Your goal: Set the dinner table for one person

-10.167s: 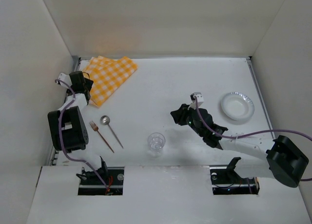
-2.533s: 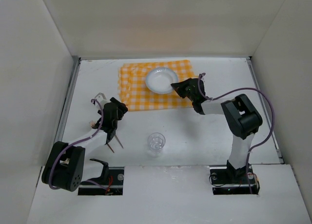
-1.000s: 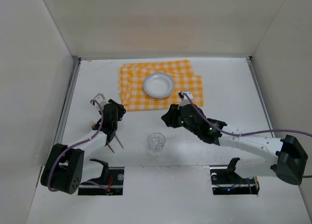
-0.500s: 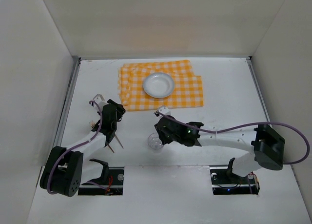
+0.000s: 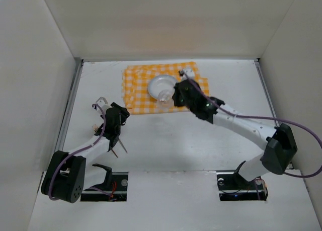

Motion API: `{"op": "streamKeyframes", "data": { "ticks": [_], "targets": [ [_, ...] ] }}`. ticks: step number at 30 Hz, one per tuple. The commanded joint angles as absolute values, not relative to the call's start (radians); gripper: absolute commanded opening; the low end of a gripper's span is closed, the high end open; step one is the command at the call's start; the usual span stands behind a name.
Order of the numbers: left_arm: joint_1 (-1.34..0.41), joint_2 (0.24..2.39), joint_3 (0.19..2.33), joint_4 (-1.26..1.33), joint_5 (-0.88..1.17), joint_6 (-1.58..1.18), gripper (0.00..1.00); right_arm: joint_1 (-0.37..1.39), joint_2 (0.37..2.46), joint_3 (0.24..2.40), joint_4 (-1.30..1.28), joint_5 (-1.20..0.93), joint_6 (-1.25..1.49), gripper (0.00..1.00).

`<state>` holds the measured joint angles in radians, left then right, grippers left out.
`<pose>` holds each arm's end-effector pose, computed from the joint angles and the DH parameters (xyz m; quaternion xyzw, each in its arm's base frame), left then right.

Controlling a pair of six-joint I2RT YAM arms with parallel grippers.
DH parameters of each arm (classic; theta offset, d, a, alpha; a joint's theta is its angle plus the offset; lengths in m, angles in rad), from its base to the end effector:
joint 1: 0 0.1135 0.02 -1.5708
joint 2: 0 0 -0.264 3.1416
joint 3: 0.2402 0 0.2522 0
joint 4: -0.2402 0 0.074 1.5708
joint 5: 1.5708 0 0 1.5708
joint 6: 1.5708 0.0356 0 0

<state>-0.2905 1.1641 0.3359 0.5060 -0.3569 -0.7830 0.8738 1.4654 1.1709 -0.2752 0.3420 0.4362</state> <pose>0.2213 -0.0532 0.1821 -0.2953 0.7491 -0.1704 0.5680 0.2239 0.2489 0.3043 -0.1079 0.8616 0.1697 0.4660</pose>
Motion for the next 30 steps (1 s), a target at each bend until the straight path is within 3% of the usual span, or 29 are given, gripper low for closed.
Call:
{"op": "streamKeyframes", "data": {
  "ticks": [1, 7, 12, 23, 30],
  "targets": [
    [-0.289, 1.157, 0.334, 0.551, -0.374, -0.785, 0.43, 0.688, 1.564, 1.333, -0.129, 0.376, 0.393, 0.04],
    [-0.298, 1.126, 0.33, 0.546, -0.373, -0.79, 0.43, 0.443, 1.871, 1.647, -0.173, 0.325, 0.425, 0.02],
    [-0.297, 1.141, 0.331, 0.545, -0.371, -0.793, 0.43, 0.341, 2.112, 1.951, -0.325, 0.311, 0.436, 0.01],
    [-0.306, 1.164, 0.339, 0.554, -0.365, -0.798, 0.43, 0.292, 2.466, 2.452, -0.593, 0.318, 0.425, 0.03],
    [-0.292, 1.158, 0.336, 0.549, -0.365, -0.798, 0.43, 0.294, 2.537, 2.525, -0.67, 0.324, 0.439, 0.03]
  ]
}}
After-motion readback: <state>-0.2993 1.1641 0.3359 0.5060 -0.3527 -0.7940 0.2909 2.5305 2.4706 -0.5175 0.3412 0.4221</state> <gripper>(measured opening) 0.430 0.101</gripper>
